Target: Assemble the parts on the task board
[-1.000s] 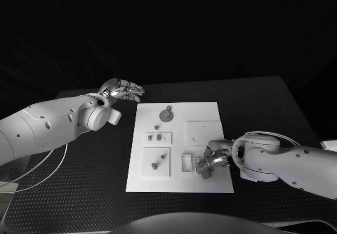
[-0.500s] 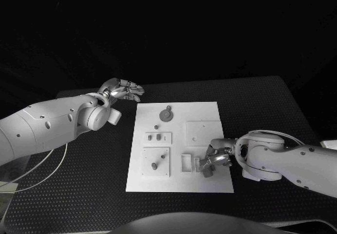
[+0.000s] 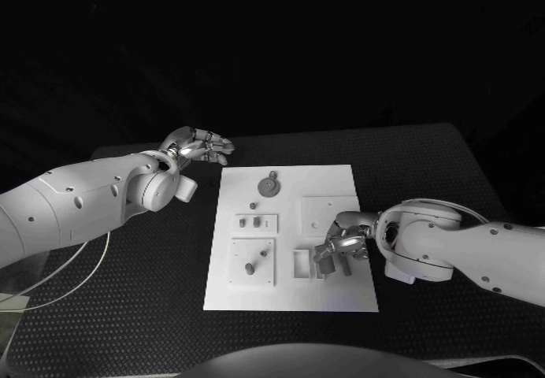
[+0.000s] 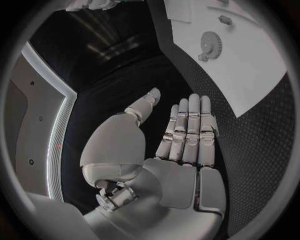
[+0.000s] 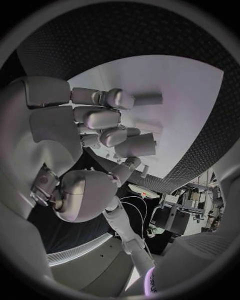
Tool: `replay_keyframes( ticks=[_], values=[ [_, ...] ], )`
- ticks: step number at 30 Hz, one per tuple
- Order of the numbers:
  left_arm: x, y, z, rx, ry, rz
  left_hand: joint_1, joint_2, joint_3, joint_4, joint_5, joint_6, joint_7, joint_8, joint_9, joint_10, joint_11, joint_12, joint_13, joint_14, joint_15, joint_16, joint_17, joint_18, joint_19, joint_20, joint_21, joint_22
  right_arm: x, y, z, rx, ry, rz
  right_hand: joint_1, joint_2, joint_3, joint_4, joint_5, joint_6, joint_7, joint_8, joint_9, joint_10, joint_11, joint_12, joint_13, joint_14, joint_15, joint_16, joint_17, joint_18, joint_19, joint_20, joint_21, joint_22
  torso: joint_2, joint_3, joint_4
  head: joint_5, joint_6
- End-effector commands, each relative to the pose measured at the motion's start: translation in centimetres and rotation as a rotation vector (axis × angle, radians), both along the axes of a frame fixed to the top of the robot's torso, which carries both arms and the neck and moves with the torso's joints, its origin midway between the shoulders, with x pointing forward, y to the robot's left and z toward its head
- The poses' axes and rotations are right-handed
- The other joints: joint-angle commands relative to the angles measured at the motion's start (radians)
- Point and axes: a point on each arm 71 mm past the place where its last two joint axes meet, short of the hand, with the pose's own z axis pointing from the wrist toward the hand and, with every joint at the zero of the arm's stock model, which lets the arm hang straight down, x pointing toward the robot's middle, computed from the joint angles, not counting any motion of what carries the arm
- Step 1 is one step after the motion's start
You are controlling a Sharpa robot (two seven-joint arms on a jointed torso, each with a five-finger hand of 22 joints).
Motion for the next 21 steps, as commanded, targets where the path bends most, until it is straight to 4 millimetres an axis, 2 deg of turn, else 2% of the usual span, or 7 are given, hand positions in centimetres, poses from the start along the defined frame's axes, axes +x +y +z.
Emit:
replay_keyframes(
  ticks=[1, 8, 15, 16, 20, 21],
  values=[
    [0.0, -0.3, 0.1, -0.004, -0.004, -0.017, -0.011, 0.003, 0.000, 0.007, 0.003, -0.005, 0.004, 0.004, -0.002, 0.001, 0.006, -0.001, -0.001, 0.009, 0.000, -0.007, 0.002, 0.001, 0.002, 0.005, 0.004, -0.002, 0.2, 0.3, -0.2, 0.028, 0.057, -0.046, 0.020, 0.045, -0.001, 0.027, 0.003, 0.021, 0.007, -0.003, 0.001, 0.002, -0.003, 0.000, 0.017, -0.001, -0.005, 0.006, -0.005, 0.064, 0.005, 0.003, -0.003, 0.009, 0.000, -0.0013, 0.0010, 0.002, -0.002],
    [0.0, -0.4, 0.1, -0.005, -0.001, -0.021, -0.017, 0.002, -0.001, 0.013, 0.003, -0.006, 0.005, 0.004, -0.002, 0.001, 0.006, -0.001, -0.003, 0.009, 0.001, -0.009, 0.005, 0.001, 0.002, 0.005, 0.004, -0.003, 0.7, 1.0, -0.7, 0.025, 0.102, -0.059, -0.001, 0.045, 0.004, 0.048, 0.003, 0.025, 0.007, -0.008, -0.004, 0.001, -0.003, -0.002, 0.015, -0.003, -0.006, 0.007, -0.009, 0.064, 0.005, 0.002, -0.004, 0.010, 0.000, -0.0015, -0.0004, 0.007, -0.005],
    [0.0, -0.4, 0.1, -0.005, 0.001, -0.020, -0.019, 0.002, -0.002, 0.015, 0.003, -0.006, 0.005, 0.004, -0.003, 0.000, 0.006, -0.001, -0.003, 0.009, 0.001, -0.010, 0.006, 0.001, 0.002, 0.005, 0.004, -0.003, 0.7, 1.5, -1.5, 0.054, 0.197, -0.097, -0.048, 0.058, 0.002, 0.082, 0.003, 0.029, 0.006, -0.014, -0.010, -0.001, -0.004, 0.000, 0.013, -0.005, -0.006, 0.010, -0.013, 0.064, 0.002, 0.002, -0.005, 0.012, 0.000, -0.0003, 0.0004, 0.009, -0.009],
    [0.0, -0.4, 0.1, -0.005, 0.001, -0.021, -0.019, 0.002, -0.002, 0.015, 0.003, -0.006, 0.005, 0.004, -0.003, 0.000, 0.006, -0.001, -0.003, 0.009, 0.001, -0.011, 0.006, 0.001, 0.002, 0.005, 0.004, -0.003, 0.7, 1.5, -1.6, 0.052, 0.211, -0.097, -0.064, 0.066, 0.000, 0.091, 0.003, 0.030, 0.006, -0.016, -0.011, -0.001, -0.004, 0.000, 0.013, -0.005, -0.006, 0.011, -0.013, 0.064, 0.001, 0.003, -0.005, 0.013, 0.000, -0.0004, 0.0008, 0.009, -0.010],
    [0.0, -0.3, 0.1, -0.004, 0.002, -0.019, -0.019, 0.002, -0.002, 0.015, 0.003, -0.006, 0.005, 0.004, -0.003, 0.000, 0.006, -0.001, -0.003, 0.009, 0.001, -0.011, 0.006, 0.001, 0.001, 0.005, 0.004, -0.004, 0.6, 1.7, -1.8, 0.044, 0.221, -0.083, -0.083, 0.071, -0.001, 0.097, 0.003, 0.031, 0.006, -0.018, -0.013, -0.003, -0.004, 0.000, 0.012, -0.007, -0.007, 0.012, -0.014, 0.064, -0.001, 0.002, -0.004, 0.014, 0.000, 0.0003, -0.0004, 0.012, -0.011],
    [0.0, -0.3, 0.1, -0.004, 0.002, -0.019, -0.019, 0.002, -0.002, 0.016, 0.003, -0.006, 0.005, 0.004, -0.003, 0.000, 0.006, -0.001, -0.003, 0.009, 0.001, -0.011, 0.006, 0.001, 0.001, 0.005, 0.004, -0.004, 0.5, 1.8, -1.8, 0.042, 0.224, -0.080, -0.084, 0.071, -0.001, 0.097, 0.003, 0.031, 0.006, -0.018, -0.013, -0.003, -0.004, -0.001, 0.012, -0.007, -0.007, 0.012, -0.015, 0.064, -0.001, 0.002, -0.004, 0.014, 0.000, 0.0004, -0.0008, 0.016, -0.013]
  ],
)
